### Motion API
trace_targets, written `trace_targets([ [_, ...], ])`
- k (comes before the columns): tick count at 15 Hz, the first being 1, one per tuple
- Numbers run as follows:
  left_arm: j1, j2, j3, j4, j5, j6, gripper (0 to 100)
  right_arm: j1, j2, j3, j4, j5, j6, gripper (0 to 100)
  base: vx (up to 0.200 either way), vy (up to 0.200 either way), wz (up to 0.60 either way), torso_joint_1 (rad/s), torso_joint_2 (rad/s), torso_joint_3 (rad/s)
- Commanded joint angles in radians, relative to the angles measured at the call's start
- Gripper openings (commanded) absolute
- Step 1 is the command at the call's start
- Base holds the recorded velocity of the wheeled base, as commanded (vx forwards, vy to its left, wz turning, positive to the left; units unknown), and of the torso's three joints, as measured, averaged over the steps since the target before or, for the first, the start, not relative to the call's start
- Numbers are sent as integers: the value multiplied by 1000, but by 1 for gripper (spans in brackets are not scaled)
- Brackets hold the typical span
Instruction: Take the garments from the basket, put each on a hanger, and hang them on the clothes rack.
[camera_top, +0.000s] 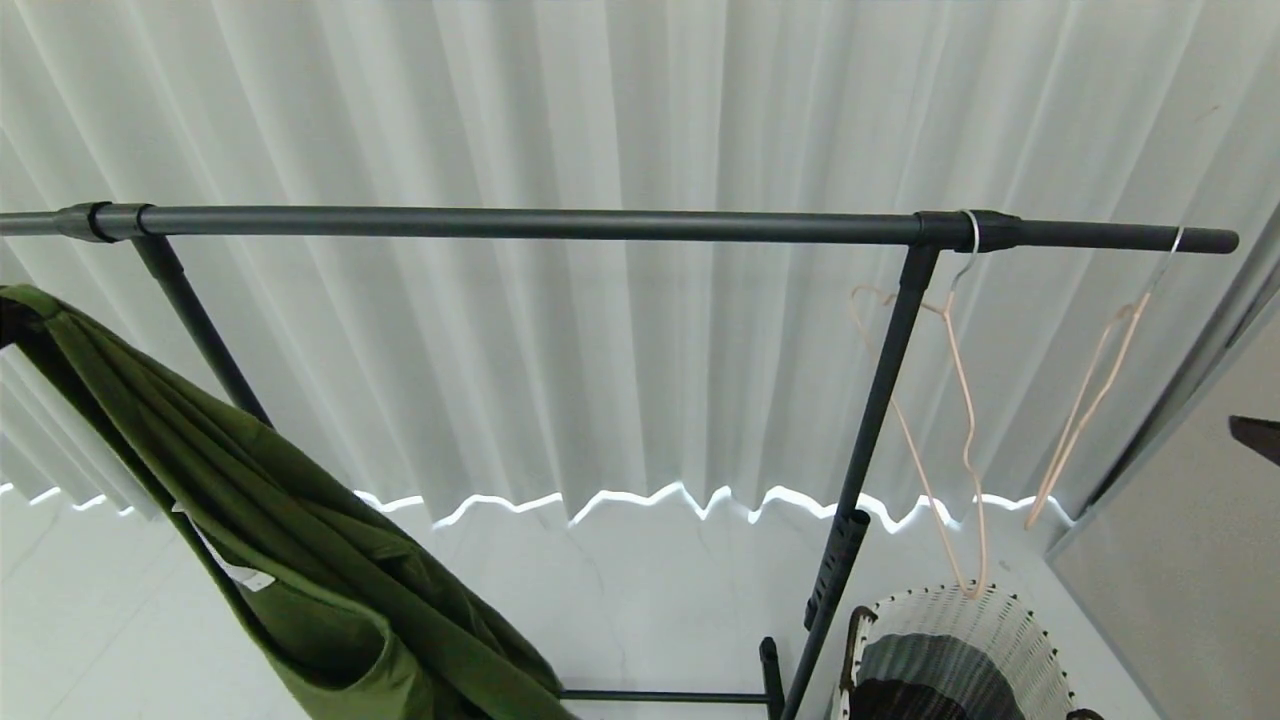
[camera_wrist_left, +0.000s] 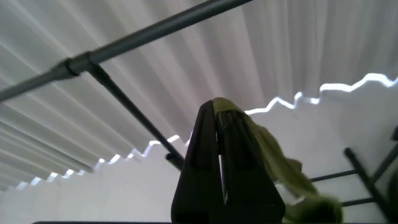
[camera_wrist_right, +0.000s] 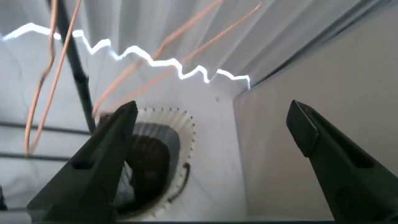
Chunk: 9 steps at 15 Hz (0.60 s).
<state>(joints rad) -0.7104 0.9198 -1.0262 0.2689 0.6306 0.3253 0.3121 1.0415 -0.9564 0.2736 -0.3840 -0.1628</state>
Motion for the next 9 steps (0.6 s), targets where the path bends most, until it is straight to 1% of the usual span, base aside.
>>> trace_targets([
  [1,12,48,14,-10,-2,-25,0,-91,219,-1,-128,17,42,100,0,0,0,0,0,0],
  [3,43,62,18,-10,-17,-28,0,-133,353,-13,-244,39,101,100,0,0,0,0,0,0],
  [4,49,60,20,-10,-34,-26,0,-153,402,-24,-267,39,111,100,0,0,0,0,0,0],
  [6,85,54,40,-10,-42,-28,0,-169,476,-41,-284,39,138,100,0,0,0,0,0,0],
  [7,101,53,47,-11,-43,-28,0,-169,497,-47,-284,39,166,100,0,0,0,0,0,0],
  [9,115,54,49,-25,-43,-26,0,-169,522,-56,-284,39,181,100,0,0,0,0,0,0],
])
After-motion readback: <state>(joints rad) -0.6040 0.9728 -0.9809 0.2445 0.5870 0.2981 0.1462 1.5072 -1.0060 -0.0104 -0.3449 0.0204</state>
